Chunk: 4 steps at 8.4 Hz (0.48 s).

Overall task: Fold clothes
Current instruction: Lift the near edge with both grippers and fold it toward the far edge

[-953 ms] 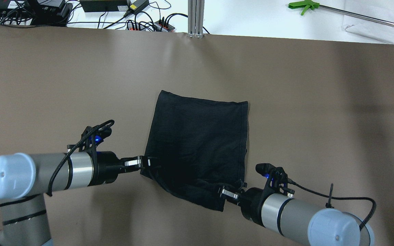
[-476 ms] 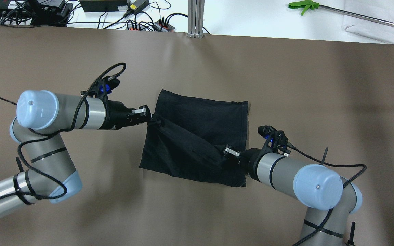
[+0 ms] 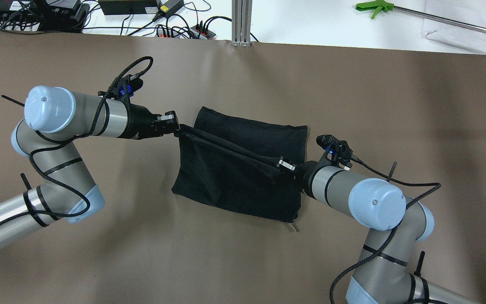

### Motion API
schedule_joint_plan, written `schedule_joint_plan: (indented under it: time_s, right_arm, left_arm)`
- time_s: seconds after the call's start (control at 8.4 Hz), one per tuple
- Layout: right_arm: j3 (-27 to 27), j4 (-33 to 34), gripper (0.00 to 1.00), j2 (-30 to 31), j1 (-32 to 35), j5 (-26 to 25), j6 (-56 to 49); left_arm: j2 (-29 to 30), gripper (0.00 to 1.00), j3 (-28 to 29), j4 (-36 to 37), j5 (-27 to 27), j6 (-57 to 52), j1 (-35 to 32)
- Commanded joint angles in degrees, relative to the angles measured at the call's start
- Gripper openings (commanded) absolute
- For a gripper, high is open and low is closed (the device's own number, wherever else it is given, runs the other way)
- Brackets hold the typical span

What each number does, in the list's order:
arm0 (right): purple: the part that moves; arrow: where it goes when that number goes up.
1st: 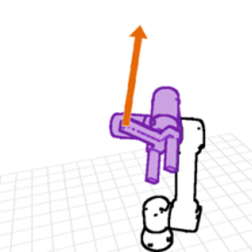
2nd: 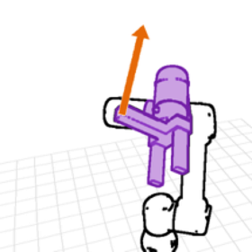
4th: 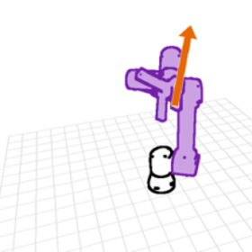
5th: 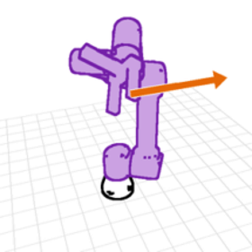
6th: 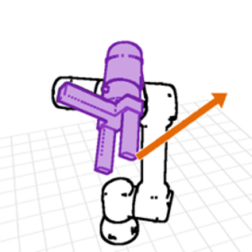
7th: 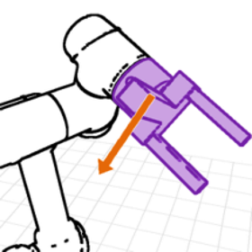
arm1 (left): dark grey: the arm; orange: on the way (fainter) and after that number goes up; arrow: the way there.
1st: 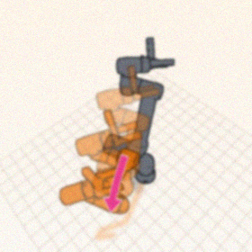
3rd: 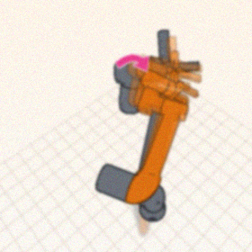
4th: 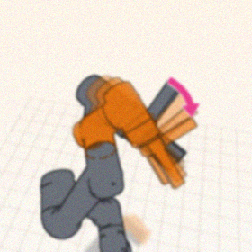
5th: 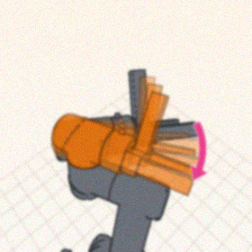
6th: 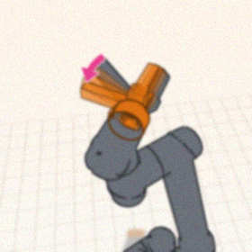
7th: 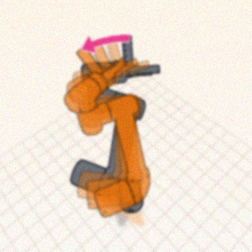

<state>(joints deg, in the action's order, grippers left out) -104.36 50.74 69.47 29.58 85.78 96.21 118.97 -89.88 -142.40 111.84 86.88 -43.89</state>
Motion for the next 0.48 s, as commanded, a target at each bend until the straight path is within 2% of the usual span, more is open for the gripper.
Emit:
schedule_joint_plan:
  time_s: [0.0, 0.12, 0.24, 0.36]
  right_arm:
    - [5.21, -0.02, 0.0, -4.07, 1.35, -0.35, -0.14]
    - [5.92, -0.28, 0.0, -4.17, 1.44, -1.13, -0.14]
    - [6.18, -0.46, 0.06, -4.17, 1.7, -1.49, -0.14]
    - [6.45, -0.55, 0.64, -4.17, 1.71, -1.49, -0.14]
  left_arm:
    - [2.66, 0.0, 4.0, -0.16, -0.48, -0.3, 0.03]
    - [3.98, 0.0, 5.84, -0.25, -0.48, -0.39, 0.12]
    - [4.86, 0.0, 7.16, -0.86, -0.57, -0.39, 0.12]
    - [5.13, 0.12, 8.13, -1.82, -0.66, -0.39, 0.21]
